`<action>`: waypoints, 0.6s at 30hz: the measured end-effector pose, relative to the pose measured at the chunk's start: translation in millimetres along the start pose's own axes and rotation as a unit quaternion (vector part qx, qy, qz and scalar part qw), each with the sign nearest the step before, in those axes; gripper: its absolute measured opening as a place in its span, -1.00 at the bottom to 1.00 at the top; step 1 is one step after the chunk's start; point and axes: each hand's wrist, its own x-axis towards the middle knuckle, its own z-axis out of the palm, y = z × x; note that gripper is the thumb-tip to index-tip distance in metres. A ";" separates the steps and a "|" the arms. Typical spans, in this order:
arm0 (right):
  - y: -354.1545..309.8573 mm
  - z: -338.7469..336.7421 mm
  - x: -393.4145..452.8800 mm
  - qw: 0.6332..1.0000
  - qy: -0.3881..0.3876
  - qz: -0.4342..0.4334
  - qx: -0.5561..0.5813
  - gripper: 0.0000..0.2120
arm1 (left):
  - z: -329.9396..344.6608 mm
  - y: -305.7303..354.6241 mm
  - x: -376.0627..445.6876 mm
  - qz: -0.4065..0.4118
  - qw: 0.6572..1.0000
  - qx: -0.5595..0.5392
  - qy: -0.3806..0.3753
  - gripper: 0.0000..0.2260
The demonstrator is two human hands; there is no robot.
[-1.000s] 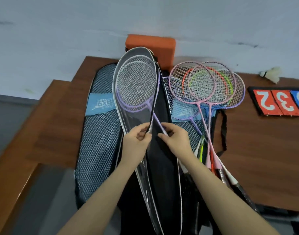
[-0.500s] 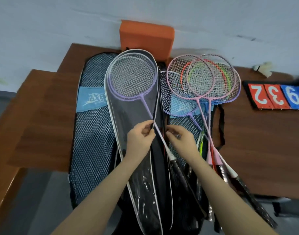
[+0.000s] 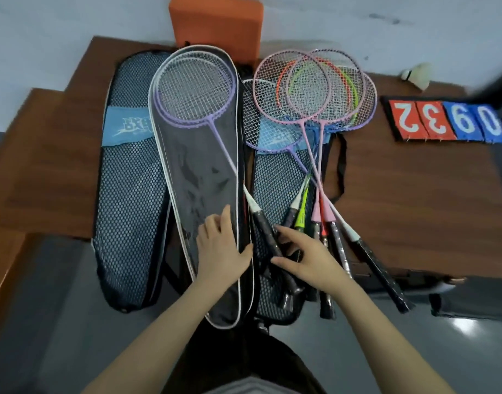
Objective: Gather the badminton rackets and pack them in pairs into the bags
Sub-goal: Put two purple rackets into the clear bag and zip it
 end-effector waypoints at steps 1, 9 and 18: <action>1.7 -0.1 -5.2 1.000 -0.009 -0.012 -0.006 -0.32 | 3.1 -0.3 -10.3 -0.006 1.000 0.007 0.012 -0.22; 14.2 9.0 -40.0 0.996 -0.037 -0.073 -0.034 -0.12 | 9.4 -0.9 -52.8 -0.056 0.990 -0.111 0.061 -0.58; 18.9 34.6 -63.9 0.986 0.157 -0.051 0.002 -0.51 | -2.0 -5.7 -62.3 -0.126 0.933 -0.327 0.076 -0.72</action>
